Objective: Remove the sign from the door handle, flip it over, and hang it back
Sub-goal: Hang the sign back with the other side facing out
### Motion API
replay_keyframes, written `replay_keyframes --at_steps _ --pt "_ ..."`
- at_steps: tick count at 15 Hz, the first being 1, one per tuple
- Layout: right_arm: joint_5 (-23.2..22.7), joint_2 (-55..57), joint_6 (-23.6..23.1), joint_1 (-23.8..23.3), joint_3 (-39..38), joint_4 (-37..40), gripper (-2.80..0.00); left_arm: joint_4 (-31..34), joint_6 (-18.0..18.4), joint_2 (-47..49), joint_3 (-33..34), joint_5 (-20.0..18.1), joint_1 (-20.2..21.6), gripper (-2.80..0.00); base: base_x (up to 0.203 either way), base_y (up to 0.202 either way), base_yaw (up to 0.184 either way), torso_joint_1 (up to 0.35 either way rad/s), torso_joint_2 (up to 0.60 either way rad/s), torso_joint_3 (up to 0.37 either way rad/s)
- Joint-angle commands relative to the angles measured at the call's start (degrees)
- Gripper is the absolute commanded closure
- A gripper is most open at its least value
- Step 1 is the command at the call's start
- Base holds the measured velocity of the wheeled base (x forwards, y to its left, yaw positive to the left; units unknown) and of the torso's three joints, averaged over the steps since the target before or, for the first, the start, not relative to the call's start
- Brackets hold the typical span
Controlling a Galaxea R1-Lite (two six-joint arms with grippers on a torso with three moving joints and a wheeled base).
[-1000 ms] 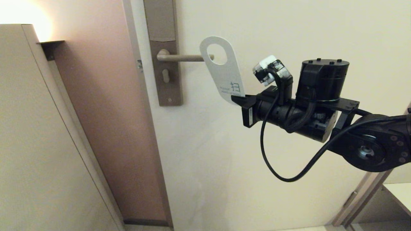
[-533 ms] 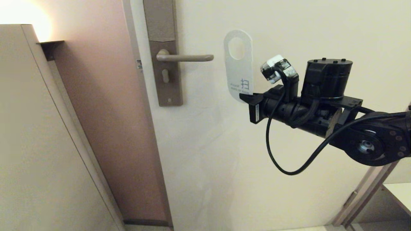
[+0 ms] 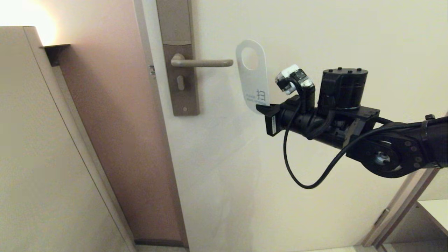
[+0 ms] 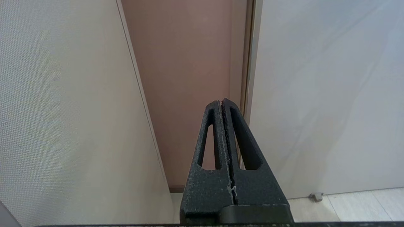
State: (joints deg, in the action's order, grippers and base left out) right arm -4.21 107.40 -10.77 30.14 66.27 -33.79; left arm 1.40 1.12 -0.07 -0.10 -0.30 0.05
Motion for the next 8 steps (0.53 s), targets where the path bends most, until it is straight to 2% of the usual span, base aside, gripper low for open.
replay_keyframes --at_steps 1,8 --pt "0.0 1.6 -0.2 0.5 1.3 -0.2 0.00 0.0 0.0 0.1 0.0 0.0 0.0 0.00 0.000 0.000 0.000 0.000 0.00 0.000" --pt "0.0 4.3 -1.4 1.9 4.4 -0.3 0.00 0.0 0.0 0.1 0.0 0.0 0.0 0.00 0.000 0.000 0.000 0.000 0.00 0.000"
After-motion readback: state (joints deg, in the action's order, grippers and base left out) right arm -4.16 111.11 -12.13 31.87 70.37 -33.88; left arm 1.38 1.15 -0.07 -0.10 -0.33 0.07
